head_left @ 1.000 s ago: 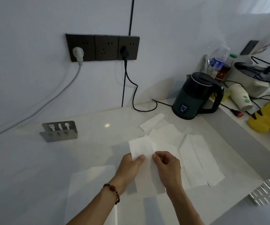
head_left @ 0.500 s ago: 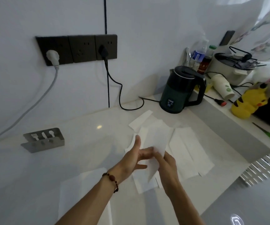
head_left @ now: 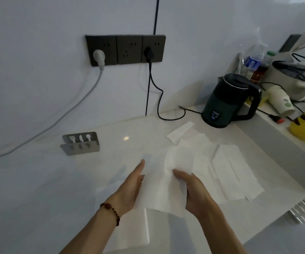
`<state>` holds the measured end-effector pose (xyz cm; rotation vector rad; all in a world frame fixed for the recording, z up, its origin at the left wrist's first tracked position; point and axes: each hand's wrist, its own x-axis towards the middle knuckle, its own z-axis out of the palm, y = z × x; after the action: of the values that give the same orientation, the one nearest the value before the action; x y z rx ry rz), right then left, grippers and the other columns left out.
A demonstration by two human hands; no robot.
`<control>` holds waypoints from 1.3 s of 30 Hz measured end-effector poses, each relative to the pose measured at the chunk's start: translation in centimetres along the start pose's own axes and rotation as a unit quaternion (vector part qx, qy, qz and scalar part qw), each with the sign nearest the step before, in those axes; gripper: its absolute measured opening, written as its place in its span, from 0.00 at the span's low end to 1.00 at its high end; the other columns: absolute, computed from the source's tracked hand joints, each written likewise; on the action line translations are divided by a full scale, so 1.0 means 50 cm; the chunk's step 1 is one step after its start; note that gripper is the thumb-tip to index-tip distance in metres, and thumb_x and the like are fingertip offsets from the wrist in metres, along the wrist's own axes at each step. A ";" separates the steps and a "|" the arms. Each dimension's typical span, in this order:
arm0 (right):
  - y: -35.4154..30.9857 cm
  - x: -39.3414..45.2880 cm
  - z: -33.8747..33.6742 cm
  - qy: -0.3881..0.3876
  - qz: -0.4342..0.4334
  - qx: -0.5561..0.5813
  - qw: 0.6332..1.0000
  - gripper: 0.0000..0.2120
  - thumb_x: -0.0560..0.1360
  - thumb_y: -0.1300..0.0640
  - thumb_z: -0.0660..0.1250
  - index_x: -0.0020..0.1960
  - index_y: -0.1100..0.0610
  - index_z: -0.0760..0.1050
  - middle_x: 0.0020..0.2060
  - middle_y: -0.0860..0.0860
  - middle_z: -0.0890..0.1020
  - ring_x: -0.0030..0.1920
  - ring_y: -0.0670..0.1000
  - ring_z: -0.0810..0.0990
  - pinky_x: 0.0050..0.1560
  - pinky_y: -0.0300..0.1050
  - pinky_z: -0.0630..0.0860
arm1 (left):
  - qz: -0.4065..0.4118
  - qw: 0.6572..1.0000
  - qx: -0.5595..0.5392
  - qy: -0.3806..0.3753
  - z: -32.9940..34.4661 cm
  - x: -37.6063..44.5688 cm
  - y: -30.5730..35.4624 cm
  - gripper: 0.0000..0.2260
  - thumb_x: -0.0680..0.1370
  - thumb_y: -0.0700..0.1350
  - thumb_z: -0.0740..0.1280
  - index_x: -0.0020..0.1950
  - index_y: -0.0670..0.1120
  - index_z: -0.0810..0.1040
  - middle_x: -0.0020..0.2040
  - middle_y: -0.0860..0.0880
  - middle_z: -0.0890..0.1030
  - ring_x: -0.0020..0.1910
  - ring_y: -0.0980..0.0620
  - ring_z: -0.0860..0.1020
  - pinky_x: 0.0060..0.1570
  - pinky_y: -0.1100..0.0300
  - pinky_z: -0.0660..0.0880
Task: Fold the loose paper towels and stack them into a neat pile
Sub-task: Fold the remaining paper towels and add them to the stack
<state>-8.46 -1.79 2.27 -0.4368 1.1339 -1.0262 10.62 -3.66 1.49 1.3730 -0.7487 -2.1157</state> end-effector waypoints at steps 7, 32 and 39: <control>0.048 -0.012 0.017 0.100 -0.027 -0.349 0.931 0.08 0.77 0.59 0.64 0.45 0.59 0.81 0.41 0.54 0.85 0.41 0.53 0.83 0.44 0.50 0.80 | 0.154 0.970 0.127 0.137 -0.041 -0.040 -0.043 0.07 0.76 0.39 0.70 0.52 0.47 0.82 0.47 0.50 0.86 0.46 0.49 0.84 0.49 0.52 0.81; 0.146 0.000 0.044 0.120 -0.072 -0.536 0.833 0.12 0.74 0.56 0.68 0.34 0.59 0.73 0.29 0.49 0.76 0.30 0.49 0.72 0.30 0.39 0.67 | 0.085 0.885 0.369 0.269 -0.143 -0.058 -0.148 0.11 0.73 0.48 0.72 0.36 0.41 0.80 0.34 0.47 0.82 0.34 0.51 0.80 0.37 0.59 0.77; 0.148 0.004 0.041 0.120 -0.065 -0.539 0.831 0.11 0.74 0.56 0.68 0.37 0.63 0.75 0.29 0.50 0.76 0.31 0.50 0.73 0.30 0.39 0.68 | 0.080 0.877 0.383 0.279 -0.145 -0.063 -0.148 0.10 0.73 0.49 0.73 0.35 0.46 0.79 0.35 0.51 0.82 0.35 0.54 0.80 0.39 0.58 0.78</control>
<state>-3.29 1.32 -2.53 -1.3214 1.8926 -0.4523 17.60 2.55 -3.98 2.0889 -1.4495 -1.1843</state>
